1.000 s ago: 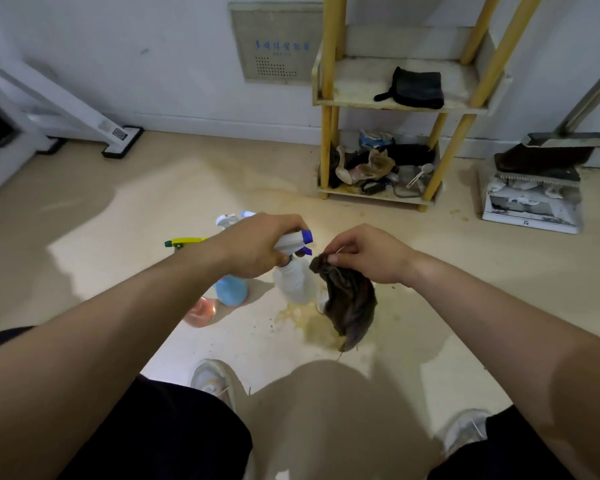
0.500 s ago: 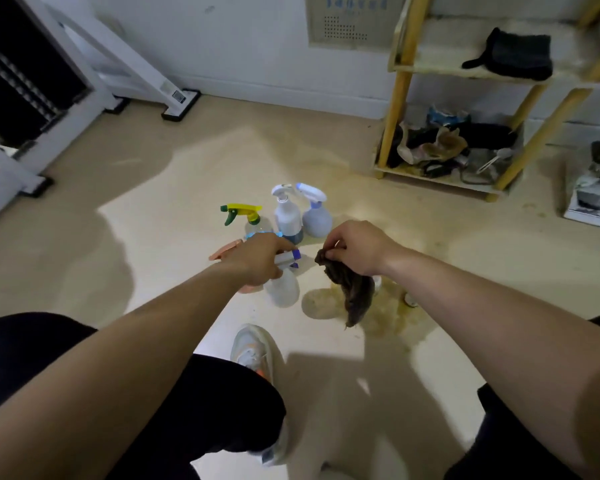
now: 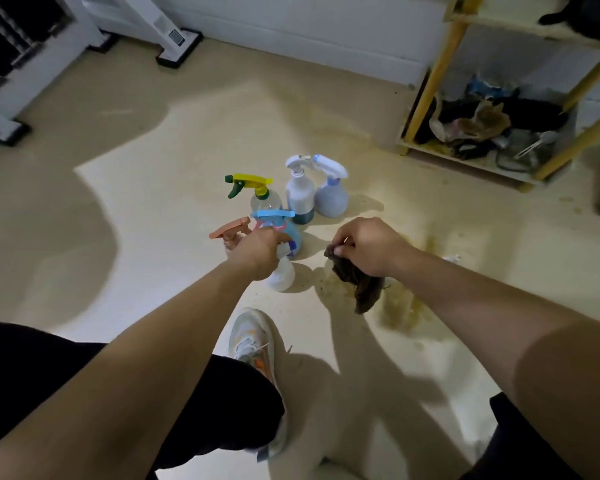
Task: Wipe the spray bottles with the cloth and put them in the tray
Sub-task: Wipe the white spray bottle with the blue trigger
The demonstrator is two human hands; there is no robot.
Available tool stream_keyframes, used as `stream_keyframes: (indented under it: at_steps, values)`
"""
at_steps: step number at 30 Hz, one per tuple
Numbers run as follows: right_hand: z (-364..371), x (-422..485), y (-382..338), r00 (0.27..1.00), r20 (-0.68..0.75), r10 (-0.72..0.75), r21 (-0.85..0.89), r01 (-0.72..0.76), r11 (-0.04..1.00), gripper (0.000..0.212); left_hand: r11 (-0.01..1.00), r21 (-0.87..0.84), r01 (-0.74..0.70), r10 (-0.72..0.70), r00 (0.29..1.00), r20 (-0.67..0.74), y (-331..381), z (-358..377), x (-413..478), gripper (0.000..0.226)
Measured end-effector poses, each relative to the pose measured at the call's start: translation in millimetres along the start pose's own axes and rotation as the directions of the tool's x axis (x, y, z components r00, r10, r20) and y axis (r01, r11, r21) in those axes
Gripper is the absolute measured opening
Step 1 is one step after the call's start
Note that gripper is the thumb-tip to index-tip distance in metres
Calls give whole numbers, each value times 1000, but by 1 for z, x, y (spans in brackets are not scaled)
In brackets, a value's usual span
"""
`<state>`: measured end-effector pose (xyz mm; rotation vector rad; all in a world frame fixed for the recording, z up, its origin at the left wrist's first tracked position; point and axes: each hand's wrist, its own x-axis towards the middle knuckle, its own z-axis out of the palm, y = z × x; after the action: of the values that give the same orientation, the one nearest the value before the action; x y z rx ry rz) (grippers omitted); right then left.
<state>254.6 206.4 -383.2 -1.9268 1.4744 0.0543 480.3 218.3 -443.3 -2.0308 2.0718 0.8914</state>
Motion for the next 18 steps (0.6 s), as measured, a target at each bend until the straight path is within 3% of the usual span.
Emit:
stream_keyframes:
  at_steps: [8, 12, 15, 18]
  values:
    - [-7, -3, 7, 1000, -8, 8, 12, -8, 1000, 11, 1000, 27, -7, 8, 1000, -30, 9, -12, -10, 53]
    - [-23, -23, 8, 994, -109, -11, 43, 15, 999, 14, 999, 7, -43, 43, 987, -155, 30, -30, -21, 39]
    - [-36, -40, 14, 975, -224, -12, 111, 38, 993, 13, 969, -243, -53, 16, 988, -154, 62, -36, -30, 26]
    - [-50, -63, 23, 954, -298, 26, 221, 43, 974, 14, 769, -638, 37, 31, 995, 96, 107, -36, -44, 36]
